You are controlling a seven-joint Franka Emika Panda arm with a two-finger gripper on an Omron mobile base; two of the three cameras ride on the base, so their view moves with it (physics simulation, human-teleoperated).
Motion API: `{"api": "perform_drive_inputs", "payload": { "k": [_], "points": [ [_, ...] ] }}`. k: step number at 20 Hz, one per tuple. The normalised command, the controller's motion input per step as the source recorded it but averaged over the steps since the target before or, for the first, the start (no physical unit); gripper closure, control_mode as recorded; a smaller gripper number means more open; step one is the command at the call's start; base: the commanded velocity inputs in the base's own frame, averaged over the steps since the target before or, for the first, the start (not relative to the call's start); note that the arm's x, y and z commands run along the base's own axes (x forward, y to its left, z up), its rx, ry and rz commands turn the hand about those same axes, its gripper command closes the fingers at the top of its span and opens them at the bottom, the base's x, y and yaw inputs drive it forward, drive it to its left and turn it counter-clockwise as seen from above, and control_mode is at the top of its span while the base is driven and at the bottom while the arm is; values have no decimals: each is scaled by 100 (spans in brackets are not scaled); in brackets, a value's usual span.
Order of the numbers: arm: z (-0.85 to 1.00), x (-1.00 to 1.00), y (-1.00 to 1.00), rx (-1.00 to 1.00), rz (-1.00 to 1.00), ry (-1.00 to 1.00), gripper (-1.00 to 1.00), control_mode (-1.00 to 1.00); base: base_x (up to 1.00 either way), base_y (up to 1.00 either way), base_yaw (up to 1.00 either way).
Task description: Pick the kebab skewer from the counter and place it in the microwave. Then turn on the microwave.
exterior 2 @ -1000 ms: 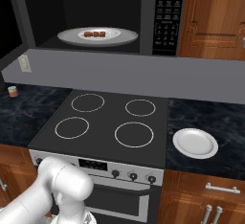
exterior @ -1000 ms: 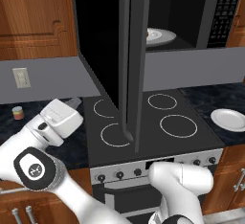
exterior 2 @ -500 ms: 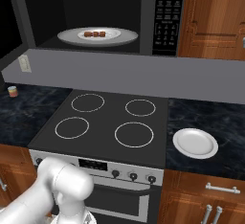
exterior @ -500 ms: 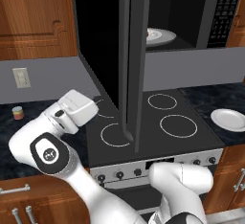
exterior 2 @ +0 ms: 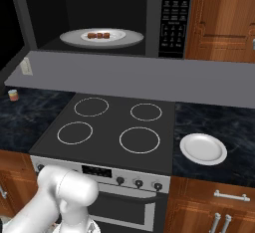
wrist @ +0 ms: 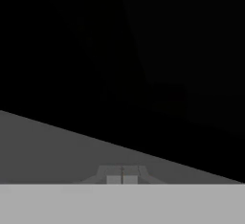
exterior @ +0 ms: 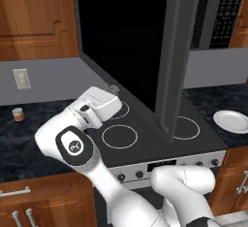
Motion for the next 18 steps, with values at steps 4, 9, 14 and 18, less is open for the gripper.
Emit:
{"api": "perform_drive_inputs", "payload": {
  "k": [4,9,14,18],
  "points": [
    [9,20,-58,0,0,0,100,-100,0,0,0],
    [16,31,-56,0,0,0,100,-100,0,0,0],
    [19,44,-47,0,1,0,100,-100,0,0,0],
    [21,42,-44,0,7,0,100,-100,0,0,0]
  ]
}}
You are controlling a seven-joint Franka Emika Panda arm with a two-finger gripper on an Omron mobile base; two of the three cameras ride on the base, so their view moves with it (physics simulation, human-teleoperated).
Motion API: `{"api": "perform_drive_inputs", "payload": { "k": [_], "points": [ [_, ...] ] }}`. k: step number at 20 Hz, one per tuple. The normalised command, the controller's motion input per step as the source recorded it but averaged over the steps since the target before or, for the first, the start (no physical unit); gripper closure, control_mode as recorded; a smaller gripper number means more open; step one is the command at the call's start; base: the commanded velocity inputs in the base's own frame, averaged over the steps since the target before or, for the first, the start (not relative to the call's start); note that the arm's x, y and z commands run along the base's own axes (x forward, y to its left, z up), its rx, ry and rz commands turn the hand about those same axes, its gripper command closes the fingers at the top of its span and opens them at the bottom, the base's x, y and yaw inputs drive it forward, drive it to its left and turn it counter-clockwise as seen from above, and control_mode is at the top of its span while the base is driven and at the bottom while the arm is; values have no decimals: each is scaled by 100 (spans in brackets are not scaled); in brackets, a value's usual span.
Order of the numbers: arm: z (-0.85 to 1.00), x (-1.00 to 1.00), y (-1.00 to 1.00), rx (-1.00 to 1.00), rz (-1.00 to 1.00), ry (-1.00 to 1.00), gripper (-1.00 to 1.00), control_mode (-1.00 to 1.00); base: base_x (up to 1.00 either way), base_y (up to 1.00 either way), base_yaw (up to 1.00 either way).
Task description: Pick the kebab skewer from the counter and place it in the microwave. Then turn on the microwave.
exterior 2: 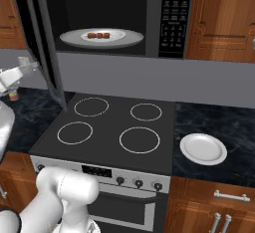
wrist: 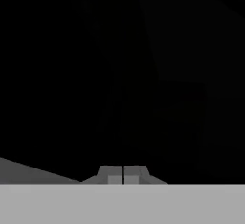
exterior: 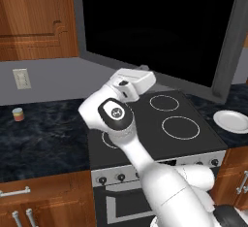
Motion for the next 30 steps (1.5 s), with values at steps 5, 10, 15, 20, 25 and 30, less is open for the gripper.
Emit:
{"api": "perform_drive_inputs", "payload": {
  "k": [5,10,15,20,25,30],
  "points": [
    [21,36,-43,3,12,0,100,-100,0,0,0],
    [19,16,-38,7,18,0,100,-100,0,0,0],
    [15,4,-37,12,24,0,100,-100,0,0,0],
    [10,19,-52,20,29,0,100,-100,0,0,0],
    [10,29,-47,19,28,0,100,-100,0,0,0],
    [14,43,-32,14,21,0,100,-100,0,0,0]
  ]
}}
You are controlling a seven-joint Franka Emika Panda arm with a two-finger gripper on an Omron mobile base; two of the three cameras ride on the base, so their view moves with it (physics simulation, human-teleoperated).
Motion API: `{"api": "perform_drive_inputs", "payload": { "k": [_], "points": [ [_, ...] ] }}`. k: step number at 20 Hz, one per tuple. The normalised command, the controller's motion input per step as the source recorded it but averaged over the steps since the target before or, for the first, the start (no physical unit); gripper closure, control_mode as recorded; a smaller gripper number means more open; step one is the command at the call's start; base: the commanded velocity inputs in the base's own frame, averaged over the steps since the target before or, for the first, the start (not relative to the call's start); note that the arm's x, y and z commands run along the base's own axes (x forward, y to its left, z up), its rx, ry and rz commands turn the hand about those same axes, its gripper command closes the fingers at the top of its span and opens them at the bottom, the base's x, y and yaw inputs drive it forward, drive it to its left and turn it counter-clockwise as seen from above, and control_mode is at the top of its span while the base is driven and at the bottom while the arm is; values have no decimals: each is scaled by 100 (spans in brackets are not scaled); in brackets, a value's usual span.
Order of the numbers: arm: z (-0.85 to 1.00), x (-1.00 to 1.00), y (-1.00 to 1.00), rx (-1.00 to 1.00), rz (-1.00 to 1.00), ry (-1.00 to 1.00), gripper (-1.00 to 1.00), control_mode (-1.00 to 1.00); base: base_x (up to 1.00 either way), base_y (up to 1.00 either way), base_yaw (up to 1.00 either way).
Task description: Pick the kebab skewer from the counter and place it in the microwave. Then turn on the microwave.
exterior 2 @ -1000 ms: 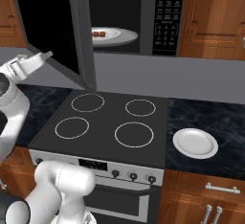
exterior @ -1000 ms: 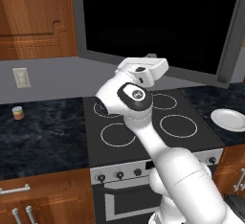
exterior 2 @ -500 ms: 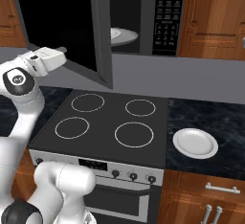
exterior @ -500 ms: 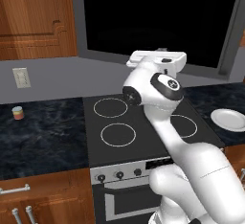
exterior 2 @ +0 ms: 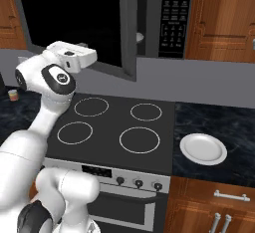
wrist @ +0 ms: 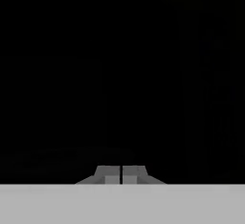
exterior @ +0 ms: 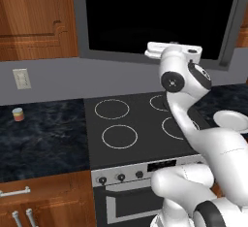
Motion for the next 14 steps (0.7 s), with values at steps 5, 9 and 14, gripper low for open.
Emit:
{"api": "perform_drive_inputs", "payload": {
  "k": [5,9,14],
  "points": [
    [12,54,-23,10,18,0,100,-100,0,0,0],
    [11,53,-14,8,17,2,100,-100,0,0,0],
    [15,51,-13,9,17,2,100,-100,0,0,0]
  ]
}}
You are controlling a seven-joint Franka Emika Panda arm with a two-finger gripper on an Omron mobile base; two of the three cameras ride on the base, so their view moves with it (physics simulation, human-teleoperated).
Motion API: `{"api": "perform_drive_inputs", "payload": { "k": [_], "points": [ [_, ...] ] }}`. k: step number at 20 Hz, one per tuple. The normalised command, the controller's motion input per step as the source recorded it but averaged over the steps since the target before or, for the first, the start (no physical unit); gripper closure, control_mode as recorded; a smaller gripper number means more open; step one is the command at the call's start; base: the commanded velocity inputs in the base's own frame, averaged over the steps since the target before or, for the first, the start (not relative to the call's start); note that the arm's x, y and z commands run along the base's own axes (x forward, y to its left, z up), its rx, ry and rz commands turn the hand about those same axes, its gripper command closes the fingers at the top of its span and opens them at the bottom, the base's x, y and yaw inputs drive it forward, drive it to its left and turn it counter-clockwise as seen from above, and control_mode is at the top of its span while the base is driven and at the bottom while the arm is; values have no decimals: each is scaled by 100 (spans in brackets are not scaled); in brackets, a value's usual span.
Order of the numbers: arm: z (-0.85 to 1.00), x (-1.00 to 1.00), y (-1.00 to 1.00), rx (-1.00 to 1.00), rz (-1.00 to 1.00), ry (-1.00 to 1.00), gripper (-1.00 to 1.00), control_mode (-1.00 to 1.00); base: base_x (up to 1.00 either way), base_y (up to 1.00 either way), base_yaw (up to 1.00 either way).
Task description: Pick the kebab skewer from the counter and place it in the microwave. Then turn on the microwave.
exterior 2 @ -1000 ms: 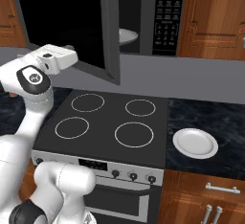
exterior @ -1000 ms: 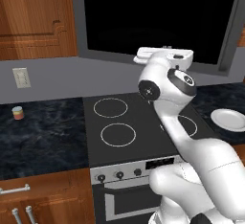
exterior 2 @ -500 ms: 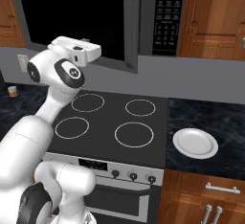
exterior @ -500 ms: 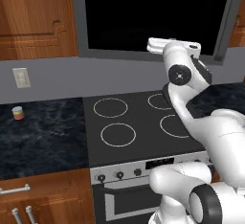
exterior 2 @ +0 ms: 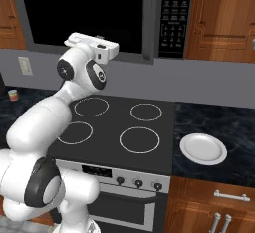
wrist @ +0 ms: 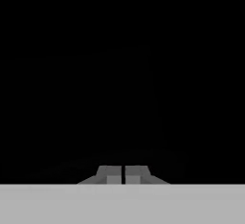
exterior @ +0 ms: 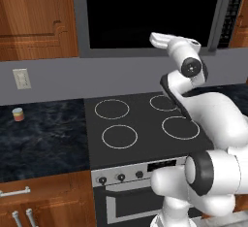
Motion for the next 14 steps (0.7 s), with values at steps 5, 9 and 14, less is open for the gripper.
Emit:
{"api": "perform_drive_inputs", "payload": {
  "k": [5,9,14],
  "points": [
    [23,30,-4,6,15,2,100,-100,0,0,0],
    [34,27,0,5,10,5,100,-100,0,0,0],
    [43,23,0,5,6,6,100,-100,0,0,0]
  ]
}}
